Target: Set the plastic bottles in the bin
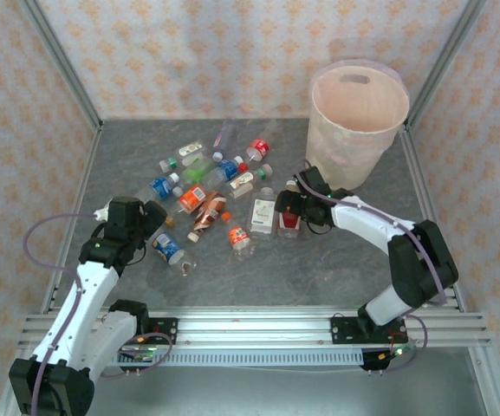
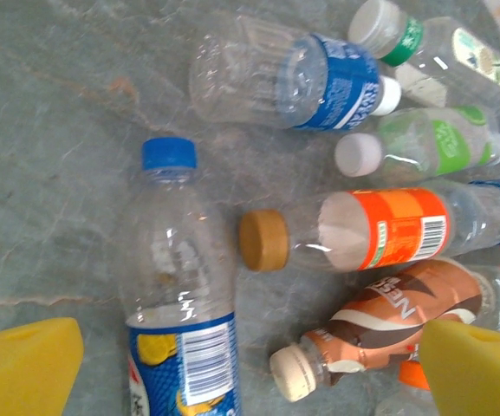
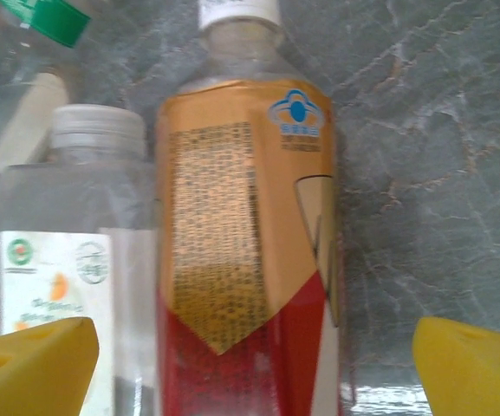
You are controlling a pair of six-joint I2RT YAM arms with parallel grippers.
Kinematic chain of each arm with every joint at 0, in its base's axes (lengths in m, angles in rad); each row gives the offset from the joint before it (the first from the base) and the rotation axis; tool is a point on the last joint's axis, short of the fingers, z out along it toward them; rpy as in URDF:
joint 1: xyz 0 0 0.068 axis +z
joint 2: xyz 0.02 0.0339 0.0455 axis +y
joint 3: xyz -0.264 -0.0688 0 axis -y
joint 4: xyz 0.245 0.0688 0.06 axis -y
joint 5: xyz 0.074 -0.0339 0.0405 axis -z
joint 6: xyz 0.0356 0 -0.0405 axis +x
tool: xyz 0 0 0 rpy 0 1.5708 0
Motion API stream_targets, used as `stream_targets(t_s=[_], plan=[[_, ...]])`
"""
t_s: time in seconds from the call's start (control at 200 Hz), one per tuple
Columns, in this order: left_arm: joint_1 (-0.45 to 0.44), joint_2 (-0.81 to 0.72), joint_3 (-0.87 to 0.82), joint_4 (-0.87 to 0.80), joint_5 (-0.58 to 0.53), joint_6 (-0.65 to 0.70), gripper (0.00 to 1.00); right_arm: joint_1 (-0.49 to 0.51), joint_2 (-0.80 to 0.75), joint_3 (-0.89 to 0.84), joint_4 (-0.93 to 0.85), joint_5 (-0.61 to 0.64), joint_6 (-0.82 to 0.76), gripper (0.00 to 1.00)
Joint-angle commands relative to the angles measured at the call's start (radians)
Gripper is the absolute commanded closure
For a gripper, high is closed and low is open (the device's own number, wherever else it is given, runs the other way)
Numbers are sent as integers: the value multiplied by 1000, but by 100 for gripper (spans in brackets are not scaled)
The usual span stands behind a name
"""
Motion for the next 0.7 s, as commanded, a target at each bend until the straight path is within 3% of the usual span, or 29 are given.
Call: stream_targets(t_s=[0.0, 0.135, 0.41, 0.696], plan=[[-4, -14, -17, -76, -22, -26, 0, 9, 28, 50, -136, 125, 15, 10], [-5, -12, -32, -55, -33, -38, 0, 9, 73, 99, -194, 152, -6, 12], [-4, -2, -44, -40, -33, -43, 0, 13, 116, 112, -106, 16, -4, 9], [-4, 0, -67, -21, -26, -48, 0, 14, 42, 82, -32, -57, -21, 6]])
